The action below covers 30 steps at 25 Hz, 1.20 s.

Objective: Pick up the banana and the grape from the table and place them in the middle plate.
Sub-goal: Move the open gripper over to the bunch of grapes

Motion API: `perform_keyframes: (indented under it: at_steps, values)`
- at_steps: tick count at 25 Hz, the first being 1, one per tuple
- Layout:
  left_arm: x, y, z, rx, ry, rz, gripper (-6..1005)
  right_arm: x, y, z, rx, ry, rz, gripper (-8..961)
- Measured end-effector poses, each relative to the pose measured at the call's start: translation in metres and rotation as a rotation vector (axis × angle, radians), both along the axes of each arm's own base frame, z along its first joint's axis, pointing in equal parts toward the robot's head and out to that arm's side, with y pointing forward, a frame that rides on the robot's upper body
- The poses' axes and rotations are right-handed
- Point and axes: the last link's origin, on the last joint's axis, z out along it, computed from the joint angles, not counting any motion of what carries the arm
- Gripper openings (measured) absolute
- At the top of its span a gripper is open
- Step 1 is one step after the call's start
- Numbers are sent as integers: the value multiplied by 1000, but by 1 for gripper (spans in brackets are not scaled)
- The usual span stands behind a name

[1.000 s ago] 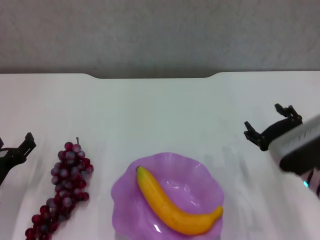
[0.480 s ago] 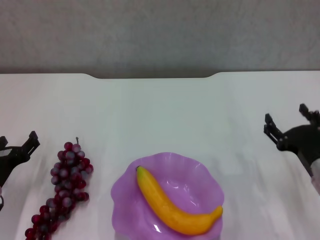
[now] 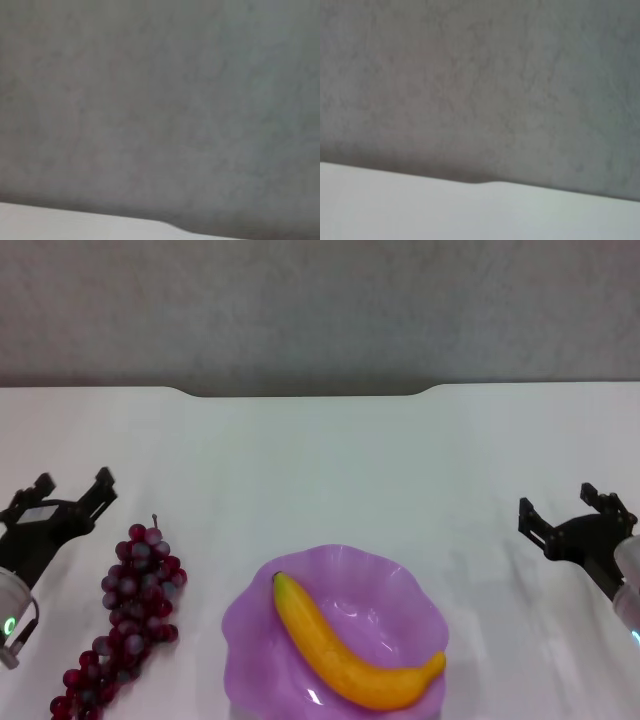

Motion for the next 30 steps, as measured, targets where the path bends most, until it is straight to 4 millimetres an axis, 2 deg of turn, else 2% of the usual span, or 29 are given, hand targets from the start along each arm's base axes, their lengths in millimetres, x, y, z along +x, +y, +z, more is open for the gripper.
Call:
perform_keyframes:
  at_steps: [3, 8, 20, 24, 30]
  values:
    - [12, 0, 2, -46, -44, -45, 892, 6, -1, -1, -19, -17, -23, 883]
    - [40, 1, 18, -143, -64, -110, 892, 8, 1, -2, -38, -29, -38, 883]
    - [85, -2, 22, -324, 314, 129, 892, 11, 2, -3, -60, -42, -59, 882]
    - [96, 1, 19, -465, 416, 189, 892, 12, 3, -3, -63, -48, -61, 882]
    - [100, -2, 29, -660, 414, 150, 892, 11, 4, -4, -65, -48, -60, 883]
